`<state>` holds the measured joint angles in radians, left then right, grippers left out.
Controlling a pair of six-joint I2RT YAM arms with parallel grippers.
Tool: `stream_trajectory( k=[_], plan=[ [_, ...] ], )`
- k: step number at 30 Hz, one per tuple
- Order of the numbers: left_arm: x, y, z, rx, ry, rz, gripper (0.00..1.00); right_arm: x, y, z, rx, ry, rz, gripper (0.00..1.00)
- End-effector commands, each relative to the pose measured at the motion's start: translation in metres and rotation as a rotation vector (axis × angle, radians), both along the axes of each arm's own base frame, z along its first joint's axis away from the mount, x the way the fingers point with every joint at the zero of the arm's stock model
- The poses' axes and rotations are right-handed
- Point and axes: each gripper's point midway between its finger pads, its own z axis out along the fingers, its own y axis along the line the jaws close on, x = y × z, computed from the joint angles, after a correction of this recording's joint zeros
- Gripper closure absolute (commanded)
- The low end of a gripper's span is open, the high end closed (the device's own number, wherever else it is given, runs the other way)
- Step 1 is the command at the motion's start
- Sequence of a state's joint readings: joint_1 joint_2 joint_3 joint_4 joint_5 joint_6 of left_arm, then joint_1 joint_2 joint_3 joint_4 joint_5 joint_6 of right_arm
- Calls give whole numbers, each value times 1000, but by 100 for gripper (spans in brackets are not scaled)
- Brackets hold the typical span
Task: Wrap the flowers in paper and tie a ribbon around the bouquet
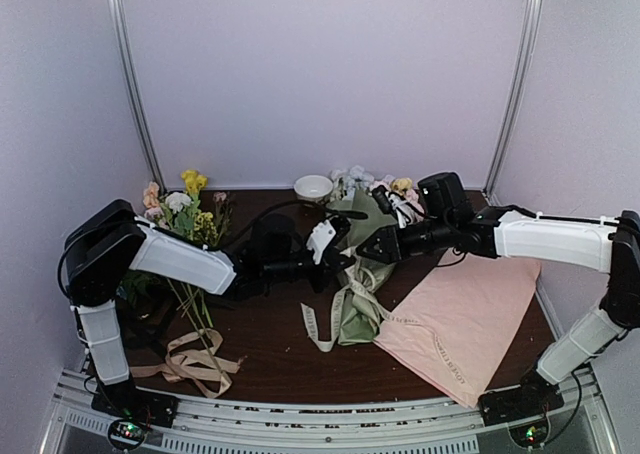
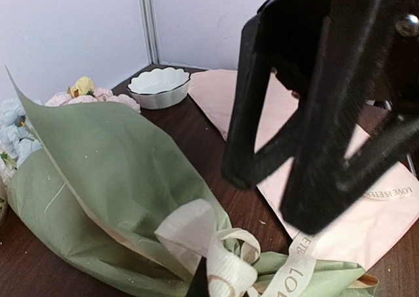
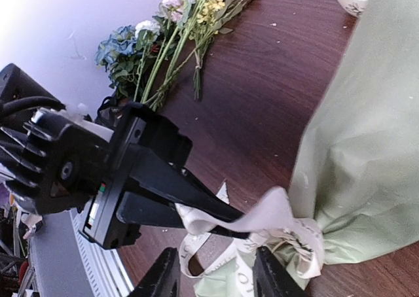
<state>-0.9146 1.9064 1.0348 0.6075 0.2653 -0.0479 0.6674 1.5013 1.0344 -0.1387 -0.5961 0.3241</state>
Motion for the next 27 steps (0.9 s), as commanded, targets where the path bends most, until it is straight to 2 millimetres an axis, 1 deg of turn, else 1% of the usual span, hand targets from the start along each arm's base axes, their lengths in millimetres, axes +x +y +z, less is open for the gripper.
stream_trajectory(
  k=[1,5,7,9,12,13,14,19,20,21,24,26,27],
  plan=[
    [8,7,18,-58,-10,51,100,20,-25,-7,-7,-9,-129,60],
    [10,12,18,-66,-2,76,100,26,-31,-48,-117,29,-155,56],
    [10,13,18,-69,2,80,100,26,-31,-66,-157,56,-148,55],
    [10,14,17,-68,7,81,100,26,-29,-78,-181,72,-134,53],
    [9,15,17,-72,9,82,100,28,-27,-88,-214,78,-122,54],
    [9,15,18,-73,10,83,100,29,-27,-93,-232,79,-125,55],
    [9,15,18,-76,12,84,100,30,-28,-96,-242,80,-126,59],
    [11,21,18,-92,35,107,100,32,-28,-96,-246,74,-133,95],
    [11,24,17,-98,50,115,100,33,-29,-95,-248,67,-138,100],
    [14,28,18,-109,72,128,100,33,-30,-94,-251,63,-142,100],
    [19,41,10,-132,168,163,99,33,-33,-90,-259,51,-142,100],
    [25,53,3,-146,240,209,90,30,-34,-86,-258,44,-135,100],
    [28,61,-4,-144,271,244,79,28,-34,-84,-254,41,-129,100]
  ],
)
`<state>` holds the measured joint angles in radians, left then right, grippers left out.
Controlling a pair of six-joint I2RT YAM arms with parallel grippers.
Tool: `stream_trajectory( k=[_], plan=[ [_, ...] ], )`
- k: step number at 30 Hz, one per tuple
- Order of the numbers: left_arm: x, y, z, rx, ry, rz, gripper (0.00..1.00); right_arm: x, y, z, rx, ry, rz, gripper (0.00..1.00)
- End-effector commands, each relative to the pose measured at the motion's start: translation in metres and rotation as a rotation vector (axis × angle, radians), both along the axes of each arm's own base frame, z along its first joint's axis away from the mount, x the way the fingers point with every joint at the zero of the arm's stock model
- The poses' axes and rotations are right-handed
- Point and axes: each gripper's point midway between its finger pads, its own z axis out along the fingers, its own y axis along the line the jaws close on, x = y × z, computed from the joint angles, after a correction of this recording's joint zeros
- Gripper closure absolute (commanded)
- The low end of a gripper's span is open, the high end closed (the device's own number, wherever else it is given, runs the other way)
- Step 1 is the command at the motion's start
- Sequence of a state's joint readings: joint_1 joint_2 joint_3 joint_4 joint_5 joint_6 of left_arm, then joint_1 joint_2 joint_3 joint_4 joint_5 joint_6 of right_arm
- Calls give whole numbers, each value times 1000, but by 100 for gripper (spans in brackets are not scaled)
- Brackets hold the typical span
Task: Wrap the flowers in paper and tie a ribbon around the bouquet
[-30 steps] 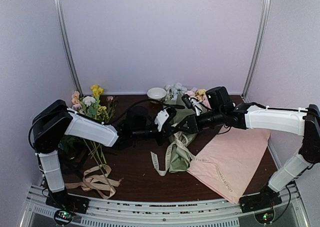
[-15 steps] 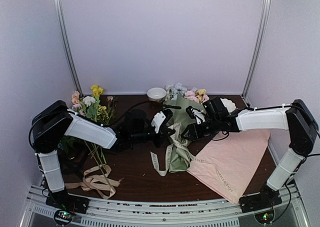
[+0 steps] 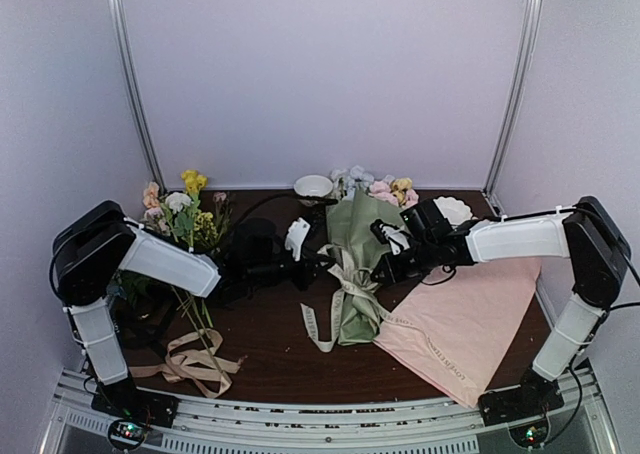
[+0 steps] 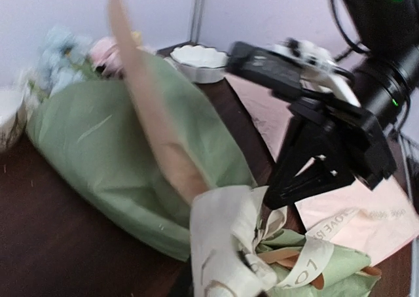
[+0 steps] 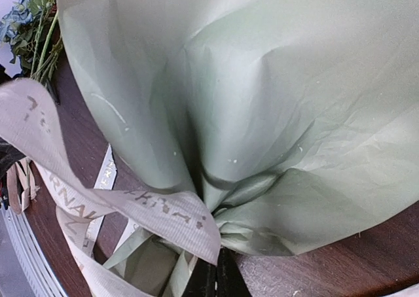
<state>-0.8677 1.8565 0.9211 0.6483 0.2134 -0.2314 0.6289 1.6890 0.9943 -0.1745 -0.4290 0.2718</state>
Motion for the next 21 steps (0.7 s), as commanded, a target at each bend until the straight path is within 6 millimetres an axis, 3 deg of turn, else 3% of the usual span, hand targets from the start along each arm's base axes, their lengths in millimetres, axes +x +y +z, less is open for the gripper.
stream_trajectory(
  k=[1,3,6,9,11,13,15,21],
  plan=[
    [19,33,6,-95,136,148,67,0,0,27,14,-66,15,100],
    [27,49,-4,-87,200,215,45,-5,2,33,30,-71,35,100],
    [21,61,-9,-56,211,230,27,-12,6,37,42,-65,75,100],
    [11,72,1,-32,150,220,20,-18,10,41,49,-60,109,100],
    [2,75,19,12,10,184,24,-21,10,45,58,-61,124,100],
    [-19,59,36,103,-172,45,26,-24,11,46,66,-57,136,100],
    [-41,34,36,200,-313,-127,24,-25,13,48,77,-52,144,100],
    [-26,-5,24,308,-485,-313,13,-24,12,48,95,-41,122,100]
  ],
)
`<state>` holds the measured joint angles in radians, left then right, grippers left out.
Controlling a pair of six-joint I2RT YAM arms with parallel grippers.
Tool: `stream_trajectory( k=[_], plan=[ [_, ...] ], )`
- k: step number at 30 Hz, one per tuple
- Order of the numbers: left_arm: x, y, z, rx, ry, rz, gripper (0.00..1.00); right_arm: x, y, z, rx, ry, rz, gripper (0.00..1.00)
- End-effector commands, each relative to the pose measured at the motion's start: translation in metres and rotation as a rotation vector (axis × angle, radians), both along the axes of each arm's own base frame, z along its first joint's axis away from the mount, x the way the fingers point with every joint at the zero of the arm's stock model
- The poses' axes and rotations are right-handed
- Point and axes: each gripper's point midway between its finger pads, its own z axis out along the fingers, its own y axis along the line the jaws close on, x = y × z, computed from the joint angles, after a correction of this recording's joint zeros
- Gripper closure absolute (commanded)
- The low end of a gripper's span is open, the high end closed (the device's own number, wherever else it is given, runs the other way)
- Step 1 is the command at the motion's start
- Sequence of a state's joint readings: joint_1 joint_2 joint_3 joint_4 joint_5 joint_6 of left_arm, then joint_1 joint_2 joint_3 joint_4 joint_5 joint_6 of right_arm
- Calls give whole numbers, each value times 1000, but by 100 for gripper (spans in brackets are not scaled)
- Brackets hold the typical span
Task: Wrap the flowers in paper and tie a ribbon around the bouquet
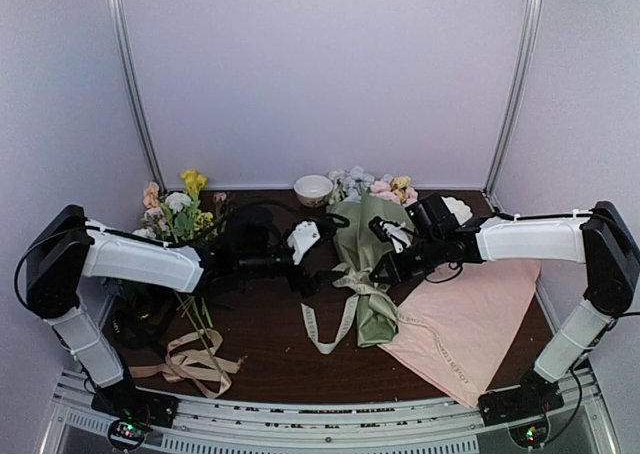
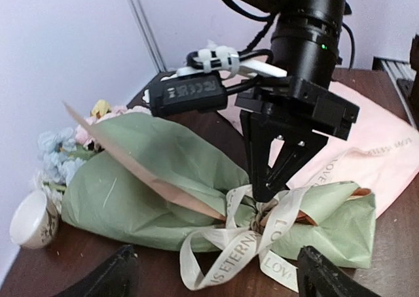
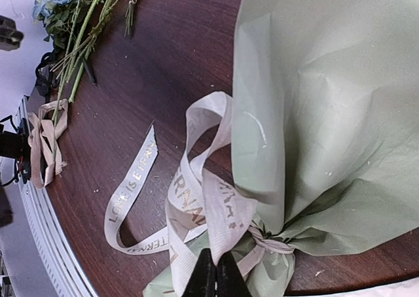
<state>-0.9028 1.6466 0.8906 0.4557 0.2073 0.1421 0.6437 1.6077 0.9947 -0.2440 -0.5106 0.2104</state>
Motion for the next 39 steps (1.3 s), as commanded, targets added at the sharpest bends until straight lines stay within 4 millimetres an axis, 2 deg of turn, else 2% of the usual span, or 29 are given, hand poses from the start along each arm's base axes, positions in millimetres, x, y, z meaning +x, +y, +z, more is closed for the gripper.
stream_trajectory(
  k=[1,4,7,11,15,19,21,23,25,28,31,36,39],
  plan=[
    [7,-26,-25,179,-168,-211,13,0,6,22,68,-22,11,100],
    [12,-45,-33,223,-159,-282,14,-1,8,20,92,-4,6,100],
    [22,-53,-38,239,-179,-281,19,2,9,20,113,4,-8,100],
    [8,-55,-56,269,-96,-394,25,2,9,24,132,4,-16,100],
    [-2,-60,-56,244,-73,-462,24,3,7,21,129,8,-23,100],
    [12,-66,-66,271,-70,-419,26,3,8,17,130,21,-24,100],
    [21,-68,-69,281,-80,-385,32,3,8,17,132,22,-26,100],
    [38,-68,-71,295,-99,-297,42,2,8,18,133,19,-26,100],
    [46,-67,-73,310,-112,-259,44,2,7,17,131,21,-25,100],
    [44,-70,-73,299,-111,-278,45,0,7,18,135,24,-21,100],
    [50,-73,-70,275,-109,-251,52,-1,7,17,137,30,-19,100],
    [52,-79,-72,254,-81,-251,54,-3,9,19,152,37,-12,100],
    [48,-83,-71,232,-64,-271,64,-3,9,21,154,34,-14,100]
  ],
)
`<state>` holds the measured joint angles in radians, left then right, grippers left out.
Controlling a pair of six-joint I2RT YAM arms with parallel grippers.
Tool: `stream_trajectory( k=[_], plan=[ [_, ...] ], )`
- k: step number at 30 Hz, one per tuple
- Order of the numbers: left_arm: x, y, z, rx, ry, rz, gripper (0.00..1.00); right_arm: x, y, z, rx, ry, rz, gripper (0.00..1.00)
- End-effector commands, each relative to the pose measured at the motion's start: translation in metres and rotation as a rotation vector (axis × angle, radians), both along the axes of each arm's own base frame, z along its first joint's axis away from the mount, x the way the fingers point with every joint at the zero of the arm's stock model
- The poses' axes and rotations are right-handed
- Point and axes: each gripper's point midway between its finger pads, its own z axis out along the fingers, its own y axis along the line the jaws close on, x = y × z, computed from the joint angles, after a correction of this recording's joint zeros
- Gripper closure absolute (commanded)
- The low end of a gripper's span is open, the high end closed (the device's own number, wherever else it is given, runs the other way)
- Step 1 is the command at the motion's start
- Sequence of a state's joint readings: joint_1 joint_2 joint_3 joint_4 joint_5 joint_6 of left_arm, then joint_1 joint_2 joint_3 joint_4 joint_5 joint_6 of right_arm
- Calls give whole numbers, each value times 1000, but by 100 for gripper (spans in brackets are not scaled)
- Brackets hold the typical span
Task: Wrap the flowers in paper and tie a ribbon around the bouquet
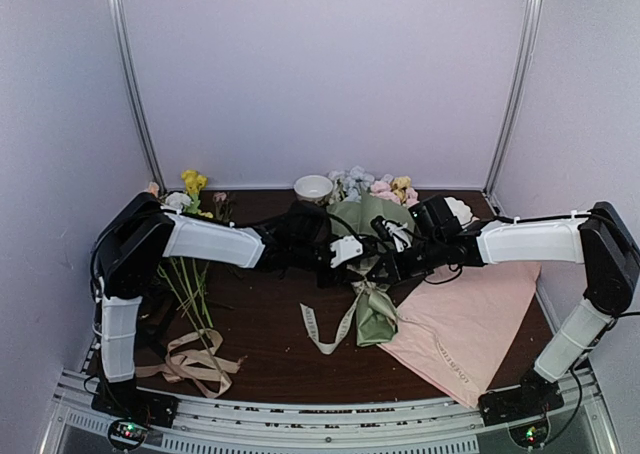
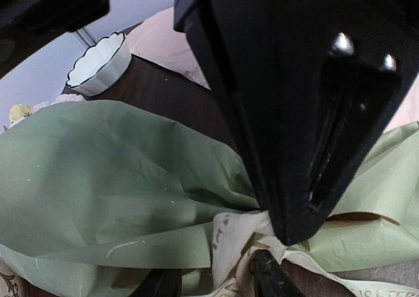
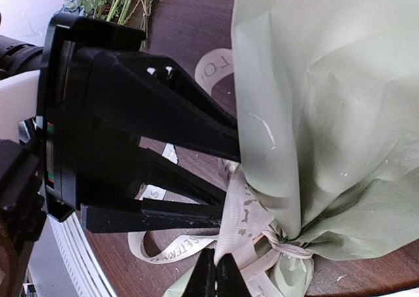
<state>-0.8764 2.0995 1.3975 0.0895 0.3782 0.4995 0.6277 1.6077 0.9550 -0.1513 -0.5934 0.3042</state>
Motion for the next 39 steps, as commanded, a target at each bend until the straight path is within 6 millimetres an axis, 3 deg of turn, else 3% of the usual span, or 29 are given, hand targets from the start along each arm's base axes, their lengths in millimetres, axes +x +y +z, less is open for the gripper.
stream_trajectory(
  k=[1,5,11,12,15,18,21,27,35,39],
  plan=[
    [7,-11,16,-81,4,0,70,-1,2,18,52,-28,4,100],
    [6,-11,14,-79,16,6,97,0,1,21,52,-36,-5,100],
    [10,-7,18,-106,-1,53,100,-1,-4,19,28,-32,-16,100],
    [15,-4,21,-117,-32,100,100,-8,-6,15,10,-16,11,96],
    [8,-3,21,-116,-56,90,100,-6,-22,21,-35,-49,-2,70],
    [4,-3,17,-104,-82,88,100,13,-44,37,-14,-89,-61,63],
    [4,-3,18,-115,-84,93,100,33,-49,42,26,-98,-95,66],
    [5,0,24,-148,-89,116,100,51,-34,1,-39,-2,-46,86],
    [2,1,22,-162,-77,115,100,40,-16,-29,-41,70,55,90],
    [2,1,23,-167,-75,115,100,30,-4,-32,0,79,118,88]
  ],
)
